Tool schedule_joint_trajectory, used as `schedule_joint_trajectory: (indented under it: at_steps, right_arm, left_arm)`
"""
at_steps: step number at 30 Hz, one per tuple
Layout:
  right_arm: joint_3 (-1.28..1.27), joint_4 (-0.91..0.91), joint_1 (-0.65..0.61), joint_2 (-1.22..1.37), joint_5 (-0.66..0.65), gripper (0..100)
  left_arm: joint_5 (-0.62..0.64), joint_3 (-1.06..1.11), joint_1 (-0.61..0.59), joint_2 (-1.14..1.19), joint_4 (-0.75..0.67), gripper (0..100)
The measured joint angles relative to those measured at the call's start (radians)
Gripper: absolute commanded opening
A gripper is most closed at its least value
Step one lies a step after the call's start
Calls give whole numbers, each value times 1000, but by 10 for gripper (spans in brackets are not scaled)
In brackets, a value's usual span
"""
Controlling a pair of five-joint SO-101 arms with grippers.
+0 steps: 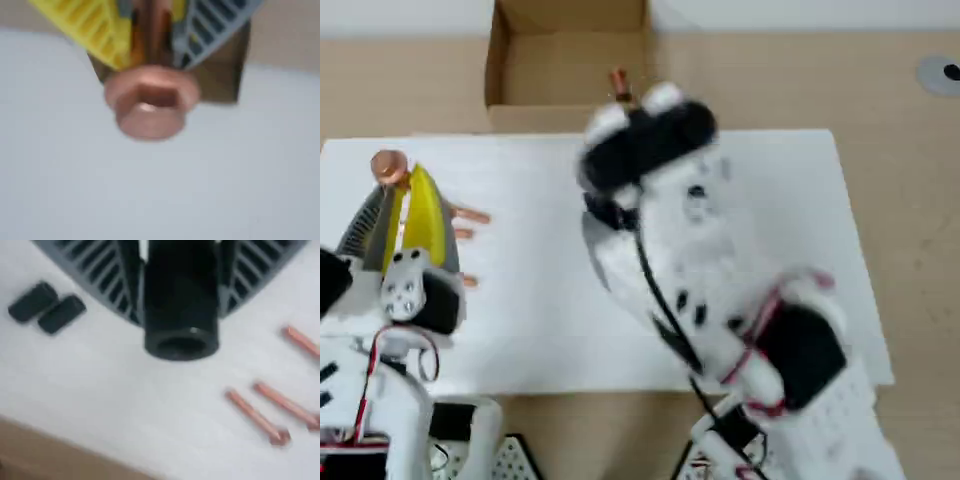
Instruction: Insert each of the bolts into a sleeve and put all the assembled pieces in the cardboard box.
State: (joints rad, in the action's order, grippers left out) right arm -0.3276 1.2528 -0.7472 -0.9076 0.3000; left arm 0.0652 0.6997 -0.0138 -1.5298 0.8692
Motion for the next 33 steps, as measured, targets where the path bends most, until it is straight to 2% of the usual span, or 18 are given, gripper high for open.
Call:
schedule_joint_trajectory:
  at_steps: [7, 11, 15, 19, 23, 33]
  right_arm:
    - [-502, -377, 2, -345, 0, 10]
    - [-799, -628, -26, -485, -17, 10]
    - [-1013, -806, -94, -569, -77, 10]
    - [-1088, -850, -158, -608, -94, 10]
    - [-1092, -855, -172, -615, -95, 10]
    - [-1092, -855, -173, -621, -95, 9]
  left_arm:
    - [272, 14, 0, -11, 0, 6]
    - [311, 15, 5, -8, 0, 6]
    - [311, 12, 104, -11, 21, 6]
    - [310, -28, 250, -8, 120, 6]
    - [224, -68, 358, -12, 180, 5]
    - [86, -71, 385, -12, 213, 6]
